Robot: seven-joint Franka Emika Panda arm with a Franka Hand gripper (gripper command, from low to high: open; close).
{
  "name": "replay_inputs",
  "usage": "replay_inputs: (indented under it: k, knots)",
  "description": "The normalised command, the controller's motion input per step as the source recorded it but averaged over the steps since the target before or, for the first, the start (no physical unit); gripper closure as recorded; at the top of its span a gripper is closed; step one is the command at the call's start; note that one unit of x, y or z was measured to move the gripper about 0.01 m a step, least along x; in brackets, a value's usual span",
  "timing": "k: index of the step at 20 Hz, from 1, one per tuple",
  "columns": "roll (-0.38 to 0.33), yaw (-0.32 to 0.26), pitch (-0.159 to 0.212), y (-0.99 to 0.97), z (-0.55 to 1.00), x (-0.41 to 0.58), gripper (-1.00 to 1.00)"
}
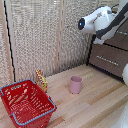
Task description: Transport the gripper mindfully toward the orange-red bowl and clasp it to elevate with ease. Ensure your robot's arm aligns efficiently with the top drawer's opening. Carefully slide the orange-red bowl into the designated spot with precision. After confirmation, withdraw the gripper gently. Close the drawer smoothly by transitioning the gripper to its handle.
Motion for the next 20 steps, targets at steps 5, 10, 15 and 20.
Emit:
replay_inputs:
  k: [5,10,15,20]
  knots:
    - [0.000,0.000,0.000,-0.06,0.00,-0.026,-1.00]
    - [0.000,0.055,-0.002,-0.01,0.00,0.028,-1.00]
    - [-0.002,-0.025,0.025,0.01,0.08,0.193,-1.00]
    - [-0.030,-0.045,0.043,0.28,0.00,0.199,-1.00]
